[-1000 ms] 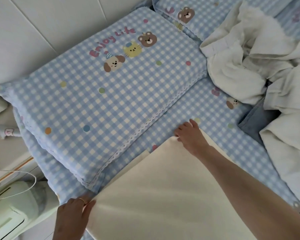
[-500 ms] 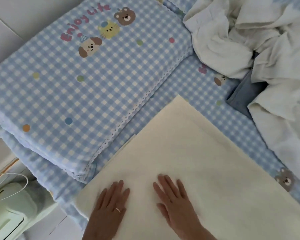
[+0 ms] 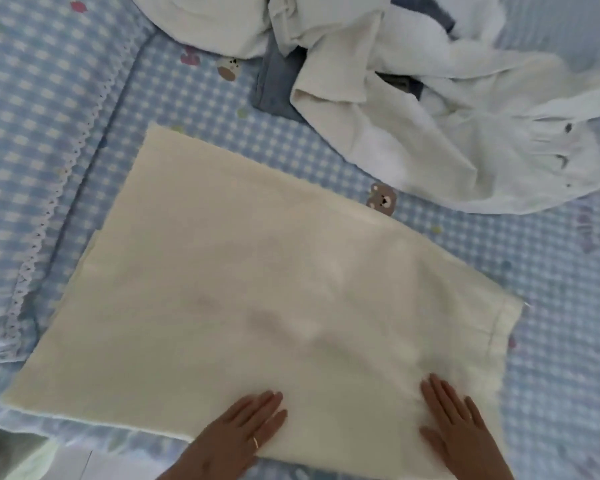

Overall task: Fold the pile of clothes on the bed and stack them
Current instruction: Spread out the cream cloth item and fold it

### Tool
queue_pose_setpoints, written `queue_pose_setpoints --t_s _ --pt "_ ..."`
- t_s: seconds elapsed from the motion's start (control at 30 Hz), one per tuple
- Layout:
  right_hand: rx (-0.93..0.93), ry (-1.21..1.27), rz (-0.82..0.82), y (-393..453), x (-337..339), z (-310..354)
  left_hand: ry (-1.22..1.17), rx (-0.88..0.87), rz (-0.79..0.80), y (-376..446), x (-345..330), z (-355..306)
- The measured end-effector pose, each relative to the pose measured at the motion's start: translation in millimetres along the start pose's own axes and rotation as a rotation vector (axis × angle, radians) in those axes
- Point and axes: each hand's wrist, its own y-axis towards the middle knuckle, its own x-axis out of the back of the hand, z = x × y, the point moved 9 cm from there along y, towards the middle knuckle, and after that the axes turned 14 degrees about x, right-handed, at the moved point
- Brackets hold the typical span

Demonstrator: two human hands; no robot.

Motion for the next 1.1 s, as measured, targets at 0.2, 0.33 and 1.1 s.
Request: queue_pose_setpoints --t_s 0.2,0.33,1.1 --pt "-0.069 0.052 0.059 -55.4 -13.5 -43.2 -0.045 0.096 -0.066 5.7 6.0 -10.0" --pt "0.19 -0.026 0.087 -77.7 -42.1 -21.7 -0.1 0.185 0.009 3.4 11.5 -6.6" --pt "-0.442 0.594 -0.489 66.8 94.2 -228.6 -0.198 0.752 0.051 303.5 154.6 168.5"
